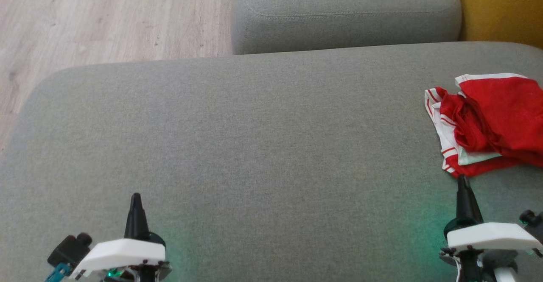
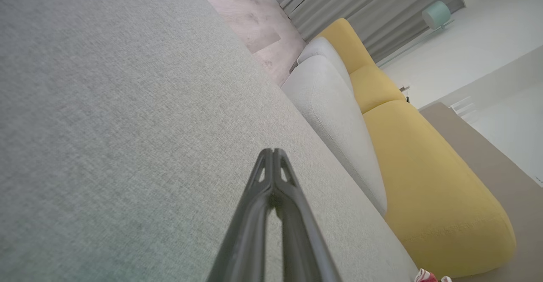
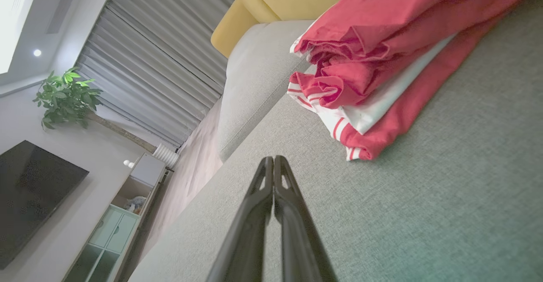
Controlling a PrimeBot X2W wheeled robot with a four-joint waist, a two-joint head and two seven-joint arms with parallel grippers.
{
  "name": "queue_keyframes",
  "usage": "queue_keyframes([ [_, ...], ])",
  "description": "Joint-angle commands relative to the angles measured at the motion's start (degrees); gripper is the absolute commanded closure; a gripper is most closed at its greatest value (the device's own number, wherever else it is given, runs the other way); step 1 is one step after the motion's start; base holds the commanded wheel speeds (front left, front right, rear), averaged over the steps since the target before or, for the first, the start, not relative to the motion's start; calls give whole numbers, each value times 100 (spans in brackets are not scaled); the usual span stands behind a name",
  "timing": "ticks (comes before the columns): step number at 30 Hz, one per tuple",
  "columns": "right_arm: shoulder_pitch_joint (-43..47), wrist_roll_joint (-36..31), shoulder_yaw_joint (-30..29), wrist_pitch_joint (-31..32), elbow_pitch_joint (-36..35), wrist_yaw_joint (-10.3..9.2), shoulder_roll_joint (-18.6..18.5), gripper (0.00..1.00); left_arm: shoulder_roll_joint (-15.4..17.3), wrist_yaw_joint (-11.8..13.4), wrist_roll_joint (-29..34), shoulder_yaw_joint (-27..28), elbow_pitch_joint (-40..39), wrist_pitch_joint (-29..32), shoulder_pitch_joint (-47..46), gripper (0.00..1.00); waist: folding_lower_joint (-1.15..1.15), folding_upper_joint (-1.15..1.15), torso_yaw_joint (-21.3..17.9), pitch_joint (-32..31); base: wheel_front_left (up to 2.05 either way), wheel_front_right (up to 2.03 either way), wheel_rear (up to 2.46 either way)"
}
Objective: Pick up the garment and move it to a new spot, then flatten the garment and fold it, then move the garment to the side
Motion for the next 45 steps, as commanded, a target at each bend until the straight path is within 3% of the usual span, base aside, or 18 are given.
queue_keyframes([
  [1, -344, 175, 21, 36, -215, -2, -21, 100, 24, -35, -142, 190, -217, 44, -297, 100, 0, 0, -5, 1, 0, 0, 0],
  [45, -567, 3064, -212, 749, -358, -3, -29, 100, 40, -245, -2504, 858, -489, 771, -386, 100, 0, 0, -166, 34, 0, 0, 0],
])
